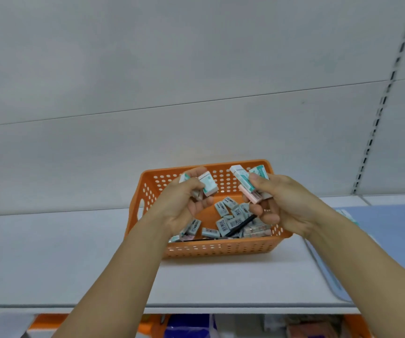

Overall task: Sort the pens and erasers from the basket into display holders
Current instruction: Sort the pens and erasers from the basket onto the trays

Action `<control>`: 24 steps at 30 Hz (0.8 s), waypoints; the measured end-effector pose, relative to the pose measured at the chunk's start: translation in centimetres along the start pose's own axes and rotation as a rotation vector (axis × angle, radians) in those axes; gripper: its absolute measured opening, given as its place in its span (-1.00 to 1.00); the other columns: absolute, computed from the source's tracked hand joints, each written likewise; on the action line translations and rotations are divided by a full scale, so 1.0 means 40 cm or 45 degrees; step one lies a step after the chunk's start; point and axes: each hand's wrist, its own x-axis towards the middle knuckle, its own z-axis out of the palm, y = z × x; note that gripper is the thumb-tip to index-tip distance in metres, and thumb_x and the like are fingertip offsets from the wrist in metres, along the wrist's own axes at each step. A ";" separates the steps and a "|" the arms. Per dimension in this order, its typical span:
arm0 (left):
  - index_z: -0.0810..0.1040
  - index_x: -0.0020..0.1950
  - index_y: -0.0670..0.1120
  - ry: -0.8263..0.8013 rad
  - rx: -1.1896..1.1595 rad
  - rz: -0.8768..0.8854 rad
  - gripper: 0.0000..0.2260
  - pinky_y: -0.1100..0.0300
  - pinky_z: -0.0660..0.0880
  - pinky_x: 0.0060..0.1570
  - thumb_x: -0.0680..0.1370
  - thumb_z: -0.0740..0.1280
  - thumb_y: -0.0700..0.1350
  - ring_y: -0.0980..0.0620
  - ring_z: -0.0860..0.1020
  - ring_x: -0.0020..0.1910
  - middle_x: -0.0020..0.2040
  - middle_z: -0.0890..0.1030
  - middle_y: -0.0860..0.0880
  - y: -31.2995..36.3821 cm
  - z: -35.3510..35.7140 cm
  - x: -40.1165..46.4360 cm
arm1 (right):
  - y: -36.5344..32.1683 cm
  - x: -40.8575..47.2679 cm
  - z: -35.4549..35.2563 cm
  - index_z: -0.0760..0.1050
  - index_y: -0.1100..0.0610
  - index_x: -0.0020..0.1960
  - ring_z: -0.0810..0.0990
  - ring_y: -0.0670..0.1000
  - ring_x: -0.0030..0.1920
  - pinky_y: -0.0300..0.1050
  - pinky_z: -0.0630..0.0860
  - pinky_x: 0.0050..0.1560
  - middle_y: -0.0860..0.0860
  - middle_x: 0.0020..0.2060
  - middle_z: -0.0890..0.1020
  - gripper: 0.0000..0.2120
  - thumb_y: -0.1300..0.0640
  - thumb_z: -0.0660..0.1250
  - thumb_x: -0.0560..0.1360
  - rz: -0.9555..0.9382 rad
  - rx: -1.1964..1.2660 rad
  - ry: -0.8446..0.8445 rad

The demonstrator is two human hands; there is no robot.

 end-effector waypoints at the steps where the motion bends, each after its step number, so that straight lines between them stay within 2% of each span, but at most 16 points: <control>1: 0.56 0.18 -0.14 -0.020 -0.035 -0.010 -0.72 0.17 0.60 -0.34 0.56 0.22 -0.39 -0.04 0.65 -0.20 0.09 0.57 -0.26 -0.009 0.027 -0.011 | -0.003 -0.010 -0.016 0.53 0.21 0.02 0.46 -0.05 -0.48 -0.30 0.26 -0.66 0.08 -0.38 0.59 -0.76 0.04 0.24 0.61 -0.014 0.002 -0.015; 5: 0.54 0.22 -0.20 -0.105 -0.140 -0.042 -0.72 0.15 0.60 -0.36 0.54 0.24 -0.37 -0.06 0.67 -0.25 -0.01 0.61 -0.25 -0.063 0.165 -0.045 | -0.025 -0.072 -0.113 0.56 0.20 -0.11 0.43 -0.03 -0.50 -0.32 0.20 -0.63 0.09 -0.41 0.54 -0.76 0.04 0.26 0.59 -0.083 -0.037 -0.049; 8: 0.54 0.22 -0.15 -0.249 -0.164 -0.049 -0.64 0.19 0.58 -0.38 0.43 0.43 -0.24 -0.04 0.65 -0.22 -0.06 0.66 -0.19 -0.133 0.295 -0.056 | -0.045 -0.136 -0.215 0.58 0.16 -0.17 0.40 -0.03 -0.49 -0.31 0.20 -0.61 0.07 -0.38 0.52 -0.73 0.01 0.27 0.57 -0.100 -0.079 -0.032; 10: 0.55 0.19 -0.09 -0.296 -0.087 -0.022 -0.60 0.25 0.56 -0.40 0.36 0.48 -0.17 0.04 0.63 -0.24 -0.12 0.67 -0.11 -0.187 0.382 -0.056 | -0.058 -0.179 -0.290 0.57 0.15 -0.18 0.37 -0.05 -0.50 -0.31 0.18 -0.61 0.06 -0.37 0.50 -0.73 -0.04 0.30 0.53 -0.101 -0.106 -0.015; 16: 0.59 0.07 -0.07 -0.289 0.008 -0.141 -0.74 0.32 0.44 -0.52 0.42 0.47 -0.05 0.09 0.54 -0.39 -0.28 0.59 -0.03 -0.356 0.602 -0.036 | -0.069 -0.289 -0.510 0.62 -0.07 -0.35 0.27 -0.12 -0.57 -0.33 0.12 -0.61 -0.05 -0.53 0.41 -0.70 -0.12 0.28 0.49 -0.055 -0.319 0.013; 19: 0.60 -0.01 -0.01 -0.194 -0.075 -0.180 -0.90 0.30 0.44 -0.53 0.49 0.43 -0.12 0.08 0.58 -0.39 -0.27 0.63 -0.04 -0.426 0.672 -0.025 | -0.051 -0.315 -0.612 0.59 0.08 -0.20 0.32 -0.10 -0.53 -0.32 0.17 -0.62 0.01 -0.44 0.46 -0.75 -0.09 0.31 0.47 0.020 -0.206 0.027; 21: 0.59 -0.03 -0.01 -0.088 -0.181 -0.191 -0.91 0.29 0.45 -0.54 0.49 0.43 -0.14 0.07 0.60 -0.38 -0.26 0.63 -0.05 -0.458 0.697 -0.020 | -0.037 -0.322 -0.677 0.56 0.18 -0.05 0.38 -0.07 -0.47 -0.30 0.22 -0.59 0.04 -0.36 0.50 -0.80 0.03 0.33 0.52 0.061 -0.120 0.045; 24: 0.57 0.00 -0.05 0.068 -0.248 -0.146 -0.91 0.28 0.47 -0.55 0.52 0.41 -0.14 0.05 0.61 -0.36 -0.23 0.62 -0.09 -0.479 0.703 -0.016 | -0.019 -0.313 -0.766 0.58 0.21 0.05 0.43 -0.05 -0.43 -0.26 0.28 -0.52 0.05 -0.32 0.55 -0.88 0.21 0.30 0.58 0.104 -0.289 0.189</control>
